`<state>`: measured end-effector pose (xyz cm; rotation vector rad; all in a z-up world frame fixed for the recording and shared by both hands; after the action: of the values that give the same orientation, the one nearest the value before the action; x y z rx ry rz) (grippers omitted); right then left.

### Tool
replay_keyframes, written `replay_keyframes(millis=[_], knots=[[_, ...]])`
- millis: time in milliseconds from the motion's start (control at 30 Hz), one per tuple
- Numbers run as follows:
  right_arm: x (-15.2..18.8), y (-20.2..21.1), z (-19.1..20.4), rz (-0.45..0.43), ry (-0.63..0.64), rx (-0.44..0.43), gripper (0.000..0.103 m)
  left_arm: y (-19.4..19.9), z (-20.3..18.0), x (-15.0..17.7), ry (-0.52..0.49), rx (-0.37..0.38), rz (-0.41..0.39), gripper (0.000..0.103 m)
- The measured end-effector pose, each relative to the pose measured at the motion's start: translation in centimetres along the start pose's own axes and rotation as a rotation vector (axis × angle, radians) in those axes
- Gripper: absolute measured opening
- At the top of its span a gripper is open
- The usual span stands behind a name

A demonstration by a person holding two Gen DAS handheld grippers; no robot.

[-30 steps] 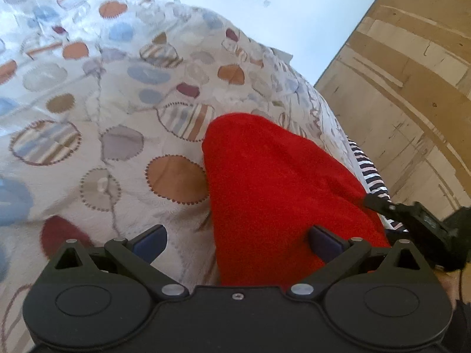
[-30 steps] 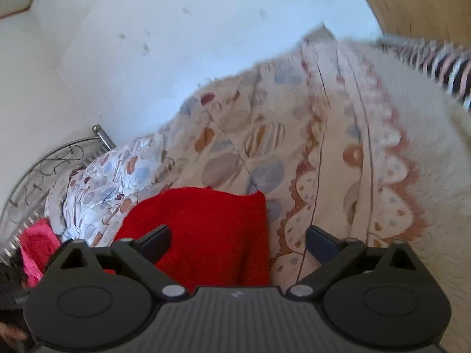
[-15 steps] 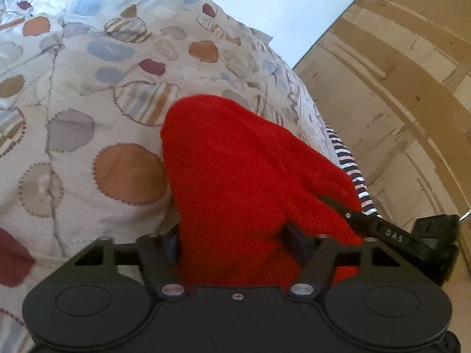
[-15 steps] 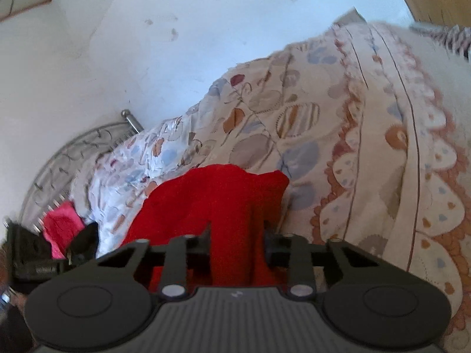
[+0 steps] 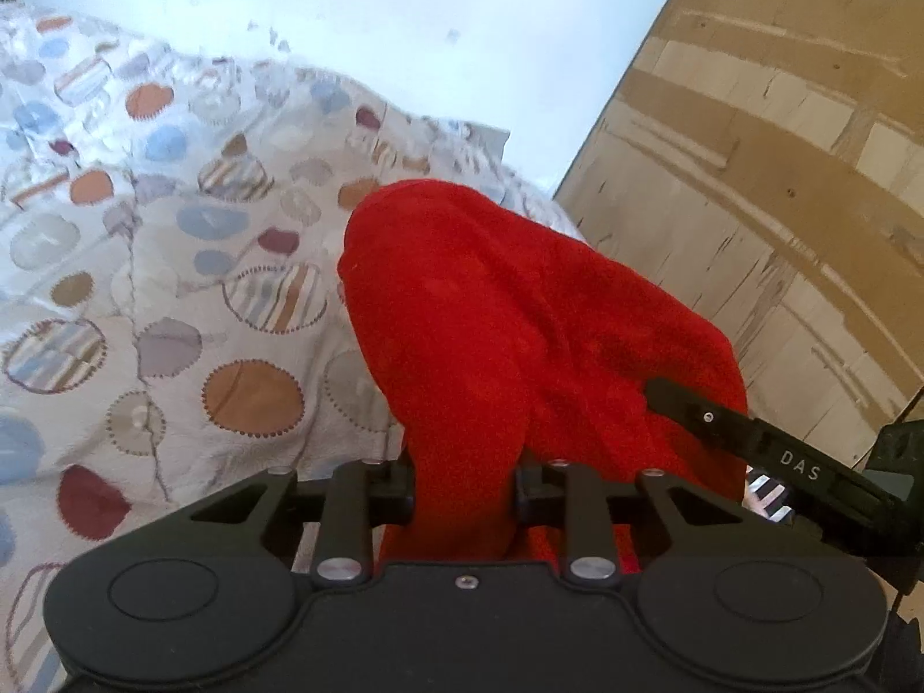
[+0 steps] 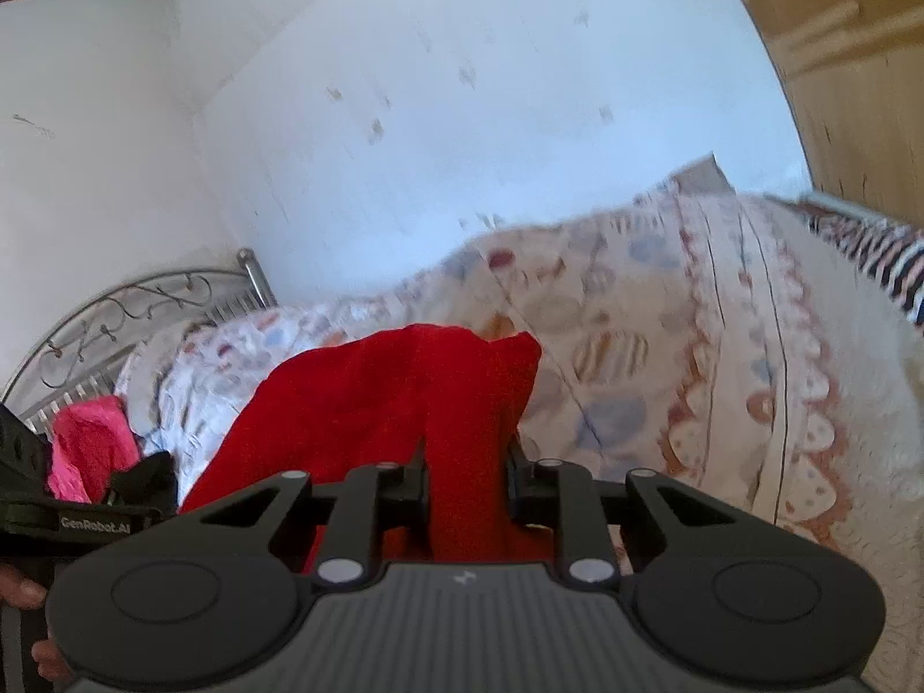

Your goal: Fold small clothes

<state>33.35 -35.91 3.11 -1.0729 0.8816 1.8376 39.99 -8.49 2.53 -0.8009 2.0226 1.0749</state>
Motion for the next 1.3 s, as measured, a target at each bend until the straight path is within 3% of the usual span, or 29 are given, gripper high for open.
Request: replay_keyframes(millis=[333,667,800,1033,1300], knots=[[-3.5,2.9,7.6,-0.085,0.036,-0.097,0.023,8.6,-0.9,-1.9,-0.031,-0.034,-0.100,0.029],[-3.7,-3.6,15.9,-0.041,0.006,-0.233,0.023,15.6,5.7,-5.8,-0.002,-0.178,-0.173,0.029],[-2.9,-8.4,17.5,0.020,0.003,-0.224,0.023,14.9,9.3,-7.0,0.016,-0.232,-0.161,0.029],[0.2,-18.1,17.3,0.148,0.009,-0.159,0.023,10.0,17.2,-7.3,0.130,-0.263,-0.091,0.029],[3.3,-23.0,16.2,0.213,0.036,-0.108,0.023,5.9,21.5,-7.1,0.194,-0.276,-0.070,0.029]])
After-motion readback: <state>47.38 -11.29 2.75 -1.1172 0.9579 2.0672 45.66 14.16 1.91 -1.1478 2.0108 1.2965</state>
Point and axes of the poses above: each gripper's, at about its wrist camera, not at the fingertips, and y roughly against the way its jaws point, z to its left, x to its underside, the point moved 6 cm from there along -y, roughly the way its jaws point, and after that the axes turned 5 degrees about -z, right-handed, at the moved point
